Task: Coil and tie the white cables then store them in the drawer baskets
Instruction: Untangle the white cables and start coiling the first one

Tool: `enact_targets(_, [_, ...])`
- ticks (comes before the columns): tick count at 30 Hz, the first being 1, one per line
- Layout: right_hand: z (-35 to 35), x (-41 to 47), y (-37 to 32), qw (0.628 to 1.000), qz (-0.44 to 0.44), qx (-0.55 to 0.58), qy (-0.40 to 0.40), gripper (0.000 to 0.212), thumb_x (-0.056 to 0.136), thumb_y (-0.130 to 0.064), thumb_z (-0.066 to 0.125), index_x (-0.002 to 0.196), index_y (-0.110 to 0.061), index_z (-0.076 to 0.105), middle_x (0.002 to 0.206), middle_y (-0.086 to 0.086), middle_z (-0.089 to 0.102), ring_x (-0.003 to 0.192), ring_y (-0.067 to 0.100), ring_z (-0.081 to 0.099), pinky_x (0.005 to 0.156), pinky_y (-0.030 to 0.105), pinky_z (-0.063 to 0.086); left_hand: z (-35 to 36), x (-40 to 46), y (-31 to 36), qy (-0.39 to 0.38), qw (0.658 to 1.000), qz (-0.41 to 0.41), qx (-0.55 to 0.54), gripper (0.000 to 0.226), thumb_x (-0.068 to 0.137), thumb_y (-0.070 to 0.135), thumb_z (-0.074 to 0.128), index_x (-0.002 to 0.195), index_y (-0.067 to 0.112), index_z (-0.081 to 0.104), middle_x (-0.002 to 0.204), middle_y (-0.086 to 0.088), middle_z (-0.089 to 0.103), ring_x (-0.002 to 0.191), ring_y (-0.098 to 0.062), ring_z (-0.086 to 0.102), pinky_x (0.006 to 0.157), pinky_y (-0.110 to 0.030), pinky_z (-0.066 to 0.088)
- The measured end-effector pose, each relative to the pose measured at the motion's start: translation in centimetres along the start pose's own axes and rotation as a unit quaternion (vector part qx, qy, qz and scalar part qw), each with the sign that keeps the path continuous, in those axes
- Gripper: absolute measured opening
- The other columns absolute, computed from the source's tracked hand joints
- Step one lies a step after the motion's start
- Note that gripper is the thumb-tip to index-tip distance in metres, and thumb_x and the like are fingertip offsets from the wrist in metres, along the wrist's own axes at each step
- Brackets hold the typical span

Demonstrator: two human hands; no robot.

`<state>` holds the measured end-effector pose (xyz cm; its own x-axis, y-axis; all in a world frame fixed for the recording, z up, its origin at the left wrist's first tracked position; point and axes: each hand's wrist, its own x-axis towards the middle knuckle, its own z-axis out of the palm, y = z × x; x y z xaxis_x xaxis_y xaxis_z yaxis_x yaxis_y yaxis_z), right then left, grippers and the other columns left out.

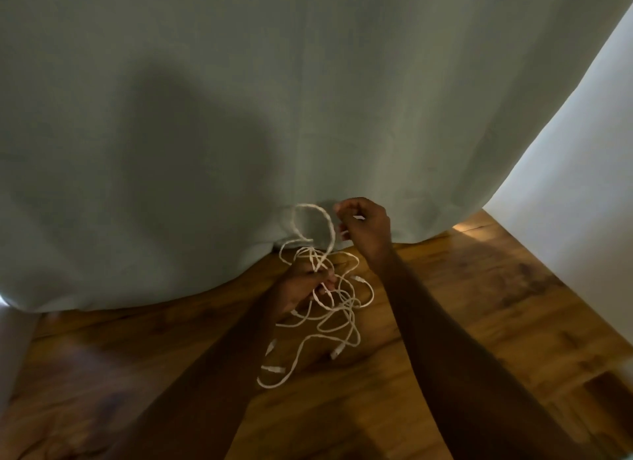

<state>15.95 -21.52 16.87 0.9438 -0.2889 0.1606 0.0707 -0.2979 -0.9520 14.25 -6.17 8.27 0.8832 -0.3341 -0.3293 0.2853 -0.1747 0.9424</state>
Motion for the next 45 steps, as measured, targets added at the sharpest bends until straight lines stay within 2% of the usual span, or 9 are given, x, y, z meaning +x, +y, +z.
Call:
enact_targets(4, [-2.6,-3.5,7.2,0.997,0.039,-0.063,-0.015,0.011,0.097,-0.014,0.061,0.094,-0.014,0.071,0.089,0.004,0.071,0.081,0.021,0.069,0.072,0.034,0.057,-1.0,0.1,0.8,0.017,0.997,0.028,-0.075,0.029,0.100,0.023,0.054,0.082,0.008,0.072,0.067,-0.005,0.064,0.055,-0.012,0.052,0.049,-0.022,0.033])
enact_targets(9, [-3.6,-8.0,13.5,0.927,0.134,-0.188,-0.297,0.026,0.087,-0.014,0.074,0.113,-0.020,0.072,0.100,-0.003,0.074,0.087,0.009,0.070,0.074,0.027,0.059,-1.1,0.5,1.8,0.026,0.992,0.040,-0.113,0.034,0.102,0.023,0.050,0.081,0.006,0.069,0.062,-0.003,0.064,0.048,-0.009,0.050,0.044,-0.020,0.032])
enact_targets(13, [-1.9,-8.5,14.5,0.939,0.165,-0.255,-0.159,0.022,0.089,-0.025,0.071,0.110,-0.016,0.071,0.097,-0.001,0.070,0.082,0.011,0.062,0.072,0.026,0.049,-1.2,0.7,2.3,0.009,0.989,0.028,-0.142,0.033,0.102,0.023,0.048,0.084,0.005,0.068,0.068,-0.005,0.061,0.053,-0.010,0.050,0.052,-0.024,0.032])
enact_targets(19, [-2.0,-9.4,14.5,0.929,0.317,0.003,-0.193,0.013,0.091,-0.017,0.067,0.102,-0.015,0.074,0.077,0.010,0.063,0.052,0.010,0.050,0.044,0.021,0.031,-1.8,0.7,2.5,0.012,0.980,0.031,-0.198,0.035,0.102,0.024,0.050,0.078,0.011,0.073,0.069,-0.003,0.062,0.055,-0.008,0.051,0.053,-0.021,0.040])
enact_targets(26, [-5.1,-7.9,12.5,0.943,-0.003,-0.321,-0.086,0.019,0.102,-0.027,0.050,0.118,-0.019,0.048,0.084,-0.007,0.063,0.071,0.013,0.063,0.060,0.025,0.050,-2.4,0.6,0.9,0.048,0.996,0.060,-0.055,0.029,0.102,0.018,0.049,0.085,0.003,0.068,0.066,-0.008,0.062,0.050,-0.011,0.052,0.040,-0.018,0.033])
enact_targets(33, [-6.8,-6.1,8.6,0.958,-0.142,-0.249,-0.011,0.027,0.100,-0.044,0.043,0.105,-0.020,0.055,0.069,-0.011,0.057,0.057,0.004,0.056,0.051,0.021,0.041,-2.3,0.4,0.9,0.049,0.991,0.040,-0.114,0.025,0.101,0.014,0.050,0.091,-0.001,0.067,0.066,-0.005,0.069,0.059,-0.014,0.063,0.049,-0.020,0.046])
enact_targets(37, [-4.6,-7.2,6.0,0.938,-0.138,-0.154,-0.277,0.019,0.102,-0.032,0.056,0.102,-0.019,0.068,0.083,-0.004,0.070,0.075,0.008,0.068,0.068,0.027,0.056,-2.5,0.9,1.9,0.074,0.980,0.037,-0.181,0.028,0.102,0.017,0.049,0.088,0.000,0.065,0.069,-0.008,0.064,0.050,-0.012,0.054,0.044,-0.021,0.045])
enact_targets(40, [-3.3,-8.9,5.8,0.891,0.141,0.044,-0.429,0.054,0.108,-0.043,0.032,0.108,-0.003,0.069,0.093,0.009,0.073,0.082,0.019,0.070,0.074,0.029,0.058,-2.8,1.4,2.6,0.084,0.977,0.040,-0.194,0.034,0.102,0.025,0.049,0.089,-0.002,0.064,0.066,-0.008,0.058,0.046,-0.010,0.049,0.038,-0.019,0.034])
enact_targets(45, [-1.1,-7.7,9.1,0.977,0.134,-0.058,-0.157,0.029,0.100,-0.041,0.053,0.101,-0.016,0.067,0.087,0.011,0.072,0.069,0.024,0.065,0.057,0.033,0.049,-2.9,1.5,3.4,0.085,0.970,0.051,-0.224,0.036,0.102,0.025,0.049,0.085,-0.003,0.064,0.065,-0.009,0.057,0.042,-0.008,0.048,0.035,-0.018,0.032])
